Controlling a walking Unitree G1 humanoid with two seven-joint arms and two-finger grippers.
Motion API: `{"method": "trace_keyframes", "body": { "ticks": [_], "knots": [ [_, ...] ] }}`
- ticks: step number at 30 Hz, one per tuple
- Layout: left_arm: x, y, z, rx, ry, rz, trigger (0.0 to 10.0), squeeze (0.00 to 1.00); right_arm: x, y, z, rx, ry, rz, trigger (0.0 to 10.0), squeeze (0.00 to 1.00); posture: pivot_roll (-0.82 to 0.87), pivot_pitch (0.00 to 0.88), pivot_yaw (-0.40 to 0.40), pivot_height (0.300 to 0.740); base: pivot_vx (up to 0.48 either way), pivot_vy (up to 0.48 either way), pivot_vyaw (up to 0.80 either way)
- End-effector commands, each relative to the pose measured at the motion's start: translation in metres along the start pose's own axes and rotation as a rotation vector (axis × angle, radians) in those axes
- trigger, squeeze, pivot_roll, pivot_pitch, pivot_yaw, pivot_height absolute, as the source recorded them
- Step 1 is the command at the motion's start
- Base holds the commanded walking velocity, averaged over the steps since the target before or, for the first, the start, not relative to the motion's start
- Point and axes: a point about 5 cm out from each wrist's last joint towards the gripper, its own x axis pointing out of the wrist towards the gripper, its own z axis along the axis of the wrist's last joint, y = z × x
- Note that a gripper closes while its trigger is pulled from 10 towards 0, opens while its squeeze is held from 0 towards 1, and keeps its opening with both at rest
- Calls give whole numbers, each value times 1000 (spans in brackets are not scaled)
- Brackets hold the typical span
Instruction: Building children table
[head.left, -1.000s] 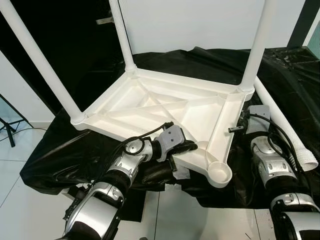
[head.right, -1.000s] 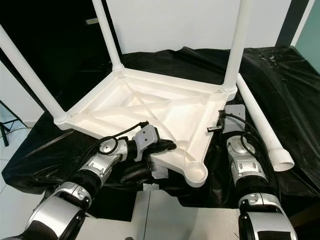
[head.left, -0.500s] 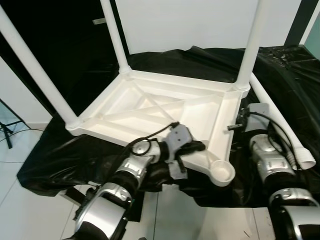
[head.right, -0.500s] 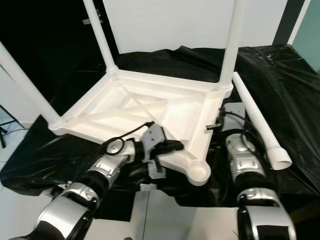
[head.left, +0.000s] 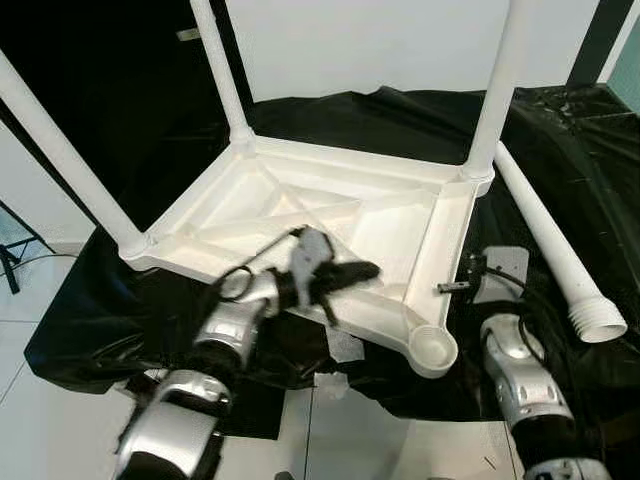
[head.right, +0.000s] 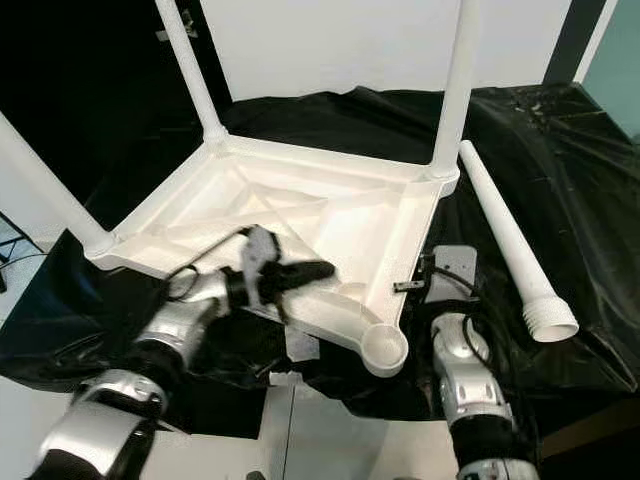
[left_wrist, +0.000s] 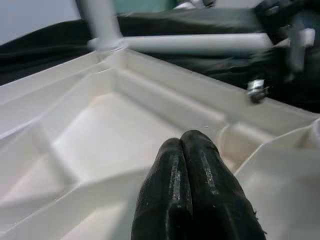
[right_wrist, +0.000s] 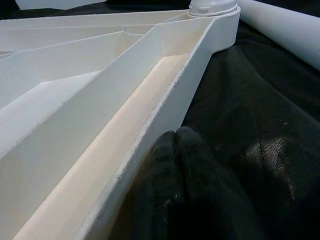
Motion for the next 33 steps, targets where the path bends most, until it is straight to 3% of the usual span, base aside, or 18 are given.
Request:
{"method": "trace_keyframes", "body": {
  "ticks": [1,4,5,6,7,13,20,21,31,33],
  "knots": [
    [-11,-10,-5,-22,25,-212,10000,0,-4,6,-8,-1,46,16,10000,0,-171,0,109,740,0,0,0],
    [-24,-11,-7,-51,51,-281,10000,0,-4,4,-7,-3,48,5,10000,0,-169,0,108,740,0,0,0],
    [-28,-13,-8,-61,65,-317,10000,471,-5,3,-6,-5,47,-1,10000,0,-167,0,107,740,0,0,0],
    [-28,-13,-8,-61,65,-317,10000,471,-5,3,-6,-5,47,-1,10000,0,-167,0,107,740,0,0,0],
    [-31,-16,-10,-69,81,-348,10000,1000,-5,1,-3,-7,42,-8,10000,0,-165,0,105,740,0,0,0],
    [-33,-29,-17,-67,128,-415,10000,1000,-6,-5,9,-10,15,-23,10000,0,-165,0,91,740,0,0,0],
    [-41,-31,-13,-77,109,-458,10000,1000,-6,-6,11,-14,18,-19,10000,0,-165,0,81,740,0,0,0],
    [-43,-32,-10,-72,107,-480,10000,0,-6,-6,10,-14,22,-18,10000,0,-163,0,78,740,0,0,0],
    [-54,-42,-8,-70,166,-604,10000,0,-5,-5,9,-14,41,-9,10000,0,-160,0,71,740,0,0,0],
    [-58,-50,-10,-57,212,-670,10000,0,-5,-5,9,-12,49,-8,10000,0,-160,0,71,740,0,0,0]
  ]
}}
